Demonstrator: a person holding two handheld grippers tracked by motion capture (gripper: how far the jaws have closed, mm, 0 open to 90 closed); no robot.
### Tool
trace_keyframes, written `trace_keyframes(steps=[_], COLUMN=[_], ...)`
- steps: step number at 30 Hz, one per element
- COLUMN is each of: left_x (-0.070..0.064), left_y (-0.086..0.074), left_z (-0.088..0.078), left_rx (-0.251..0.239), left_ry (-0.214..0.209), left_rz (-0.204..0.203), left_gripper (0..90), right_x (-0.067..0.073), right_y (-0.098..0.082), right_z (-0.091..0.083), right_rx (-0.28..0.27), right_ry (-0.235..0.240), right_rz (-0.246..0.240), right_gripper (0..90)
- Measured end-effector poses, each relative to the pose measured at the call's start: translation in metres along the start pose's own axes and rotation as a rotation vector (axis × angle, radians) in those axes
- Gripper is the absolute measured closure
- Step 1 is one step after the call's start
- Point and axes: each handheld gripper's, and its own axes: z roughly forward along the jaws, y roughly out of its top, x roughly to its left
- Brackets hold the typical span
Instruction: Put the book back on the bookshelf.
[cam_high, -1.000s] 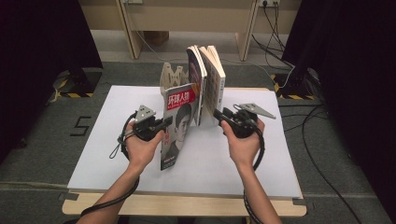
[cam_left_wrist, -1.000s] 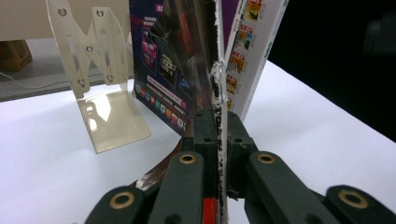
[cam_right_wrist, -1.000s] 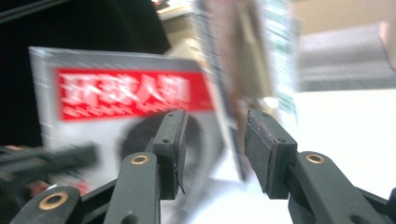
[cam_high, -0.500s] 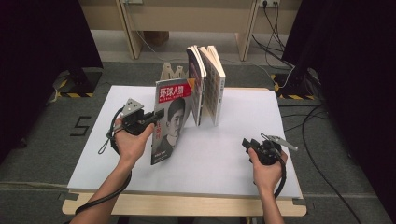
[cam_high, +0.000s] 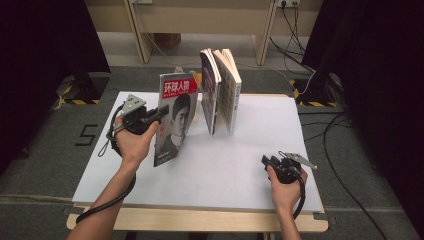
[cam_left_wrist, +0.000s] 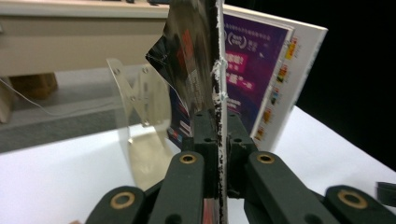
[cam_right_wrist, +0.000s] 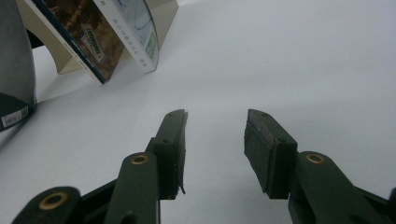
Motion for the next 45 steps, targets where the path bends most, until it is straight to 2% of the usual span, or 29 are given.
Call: trace_keyframes(steps=[3, 4, 8, 12, 17, 24, 27, 42, 45], left_x=[0.005, 0.006, 0.012, 0.018, 0.022, 0.027, 0.03, 0.033, 0.033], left_y=[0.008, 0.01, 0.019, 0.025, 0.031, 0.037, 0.037, 0.042, 0.044], left_z=[0.003, 0.005, 0.011, 0.019, 0.031, 0.046, 0.058, 0.086, 0.091], left_rx=[-0.009, -0.011, -0.021, -0.038, -0.051, -0.051, -0.064, -0.07, -0.079], left_ry=[0.016, 0.021, 0.039, 0.057, 0.08, 0.104, 0.117, 0.111, 0.112], left_rz=[-0.004, -0.002, -0.004, -0.018, -0.03, -0.043, -0.058, -0.052, -0.063], left_gripper=[87.0, 86.9, 87.0, 87.0, 86.9, 86.9, 87.0, 86.9, 86.9], right_x=[-0.001, 0.001, -0.001, -0.001, -0.003, -0.003, -0.005, -0.004, -0.005], right_y=[-0.001, -0.001, -0.002, -0.002, -0.001, -0.001, -0.002, -0.004, -0.004], right_z=[0.001, 0.001, 0.003, 0.002, 0.002, 0.003, 0.003, 0.009, 0.009], right_rx=[0.002, 0.008, 0.005, 0.01, 0.008, 0.009, 0.009, 0.02, 0.019], right_ry=[0.002, 0.001, -0.003, -0.002, -0.006, 0.001, 0.0, 0.0, -0.005], right_rz=[-0.01, 0.016, -0.011, 0.012, 0.001, 0.014, 0.008, -0.001, 0.002], right_gripper=[58.9, 58.9, 58.9, 58.9, 58.9, 58.9, 58.9, 59.0, 59.0])
